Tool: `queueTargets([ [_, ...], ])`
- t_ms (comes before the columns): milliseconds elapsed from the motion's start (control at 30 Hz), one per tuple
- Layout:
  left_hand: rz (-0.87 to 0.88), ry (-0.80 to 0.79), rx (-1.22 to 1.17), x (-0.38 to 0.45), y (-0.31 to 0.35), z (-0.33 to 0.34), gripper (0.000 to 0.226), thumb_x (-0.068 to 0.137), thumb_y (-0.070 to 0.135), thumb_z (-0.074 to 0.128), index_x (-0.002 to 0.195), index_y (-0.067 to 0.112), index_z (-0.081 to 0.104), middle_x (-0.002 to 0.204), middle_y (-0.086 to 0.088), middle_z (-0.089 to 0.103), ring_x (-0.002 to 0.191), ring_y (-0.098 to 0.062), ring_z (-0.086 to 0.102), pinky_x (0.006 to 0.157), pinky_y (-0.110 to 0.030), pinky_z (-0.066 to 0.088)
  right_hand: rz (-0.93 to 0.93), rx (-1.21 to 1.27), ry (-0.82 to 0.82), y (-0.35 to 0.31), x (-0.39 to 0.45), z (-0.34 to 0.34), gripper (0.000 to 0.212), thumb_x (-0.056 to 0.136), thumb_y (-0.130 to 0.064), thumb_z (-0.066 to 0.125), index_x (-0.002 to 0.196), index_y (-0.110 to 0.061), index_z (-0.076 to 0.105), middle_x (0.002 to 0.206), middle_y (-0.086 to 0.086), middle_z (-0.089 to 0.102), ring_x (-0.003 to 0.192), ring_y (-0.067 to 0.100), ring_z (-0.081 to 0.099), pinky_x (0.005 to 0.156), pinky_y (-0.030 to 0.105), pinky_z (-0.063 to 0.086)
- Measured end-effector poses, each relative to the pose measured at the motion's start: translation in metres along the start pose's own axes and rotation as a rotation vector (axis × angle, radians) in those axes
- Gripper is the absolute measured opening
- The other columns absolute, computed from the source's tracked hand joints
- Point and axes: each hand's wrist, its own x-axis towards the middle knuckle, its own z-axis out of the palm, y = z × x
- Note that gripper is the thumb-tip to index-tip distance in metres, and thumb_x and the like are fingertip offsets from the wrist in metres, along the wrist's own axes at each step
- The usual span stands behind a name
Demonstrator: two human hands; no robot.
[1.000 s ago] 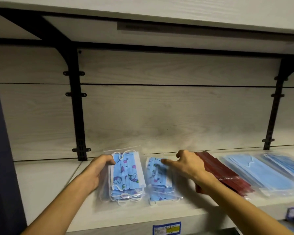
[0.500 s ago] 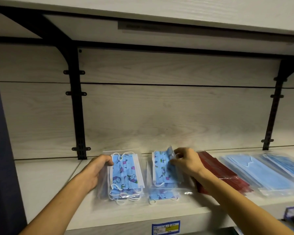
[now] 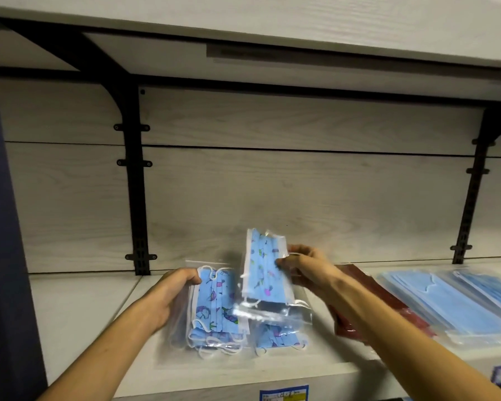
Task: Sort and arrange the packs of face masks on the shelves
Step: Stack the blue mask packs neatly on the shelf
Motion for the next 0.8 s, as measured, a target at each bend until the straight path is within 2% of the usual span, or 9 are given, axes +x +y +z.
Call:
queueTargets([
  [100, 0.005, -0.033, -0.039, -0.009, 0.007, 0.007, 0.051, 0.078, 0.045, 0.075, 0.109, 0.005, 0.074, 0.105, -0.02, 0.075, 0.102, -0.04, 0.071, 0.106, -0.053, 0.047, 0.009, 0.062, 0.151, 0.017, 0.002, 0.032, 0.009, 0.087, 0.008, 0.067, 0.091, 0.001, 0.063, 0.08, 0.019, 0.072, 0.062, 0.024, 0.07, 0.056, 0.033, 0.059],
  [200, 0.05, -0.109, -0.042, -0.016, 0.011, 0.013, 0.049, 0.078, 0.042, 0.081, 0.112, 0.008, 0.073, 0.107, -0.021, 0.075, 0.101, -0.041, 0.071, 0.101, -0.052, 0.051, -0.058, 0.091, 0.221, 0.032, 0.002, 0.056, 0.016, 0.085, -0.004, 0.075, 0.083, -0.009, 0.059, 0.073, 0.012, 0.066, 0.055, 0.018, 0.063, 0.05, 0.027, 0.054],
  [267, 0.084, -0.091, -0.02, -0.019, 0.009, 0.014, 0.046, 0.076, 0.018, 0.085, 0.117, 0.005, 0.068, 0.103, -0.022, 0.075, 0.097, -0.04, 0.072, 0.093, -0.05, 0.056, -0.214, -0.371, 0.303, 0.042, 0.002, 0.059, 0.04, 0.077, -0.027, 0.083, 0.103, -0.018, 0.054, 0.11, 0.011, 0.063, 0.088, 0.02, 0.066, 0.074, 0.034, 0.058],
  [367, 0.074, -0.07, -0.013, -0.019, 0.007, 0.014, 0.046, 0.075, -0.001, 0.078, 0.119, 0.003, 0.064, 0.1, -0.021, 0.076, 0.098, -0.04, 0.072, 0.088, -0.046, 0.058, -0.511, -0.939, 0.408, 0.037, -0.003, 0.051, 0.09, 0.075, -0.041, 0.082, 0.147, -0.016, 0.034, 0.159, 0.014, 0.023, 0.142, 0.03, 0.031, 0.115, 0.041, 0.035],
  [467, 0.058, -0.085, -0.022, -0.016, 0.008, 0.014, 0.039, 0.082, -0.005, 0.069, 0.119, 0.006, 0.063, 0.103, -0.023, 0.075, 0.102, -0.044, 0.07, 0.09, -0.051, 0.056, -0.705, -1.128, 0.222, 0.016, 0.0, 0.047, 0.089, 0.081, -0.045, 0.074, 0.155, -0.026, 0.028, 0.166, 0.006, 0.017, 0.151, 0.029, 0.015, 0.122, 0.046, 0.022],
  [533, 0.06, -0.122, -0.007, -0.016, 0.009, 0.014, 0.039, 0.083, -0.004, 0.068, 0.12, 0.01, 0.064, 0.105, -0.023, 0.074, 0.102, -0.044, 0.07, 0.089, -0.051, 0.057, -0.599, -1.204, 0.017, 0.006, 0.007, 0.051, 0.088, 0.082, -0.048, 0.073, 0.155, -0.032, 0.028, 0.166, 0.0, 0.02, 0.153, 0.026, 0.011, 0.123, 0.048, 0.019],
  [600, 0.065, -0.149, -0.007, -0.017, 0.009, 0.015, 0.041, 0.083, -0.001, 0.07, 0.121, 0.012, 0.065, 0.107, -0.022, 0.074, 0.102, -0.042, 0.07, 0.089, -0.05, 0.057, -0.481, -1.21, -0.097, -0.002, 0.015, 0.055, 0.09, 0.081, -0.048, 0.075, 0.156, -0.033, 0.027, 0.163, -0.001, 0.03, 0.151, 0.027, 0.021, 0.121, 0.047, 0.025],
  [700, 0.049, -0.121, -0.045, -0.017, 0.01, 0.015, 0.038, 0.084, 0.01, 0.075, 0.12, 0.011, 0.065, 0.107, -0.021, 0.074, 0.097, -0.039, 0.072, 0.085, -0.046, 0.058, -0.424, -1.145, -0.145, -0.009, 0.022, 0.054, 0.084, 0.082, -0.045, 0.077, 0.153, -0.029, 0.034, 0.145, 0.002, 0.052, 0.127, 0.023, 0.053, 0.107, 0.039, 0.045],
  [800, -0.025, -0.105, -0.094, -0.016, 0.01, 0.013, 0.033, 0.087, 0.032, 0.073, 0.109, 0.007, 0.073, 0.103, -0.021, 0.075, 0.086, -0.035, 0.071, 0.087, -0.044, 0.056, -0.44, -1.208, -0.078, -0.007, 0.023, 0.05, 0.074, 0.082, -0.044, 0.076, 0.146, -0.026, 0.044, 0.124, 0.0, 0.059, 0.104, 0.017, 0.057, 0.095, 0.033, 0.05],
])
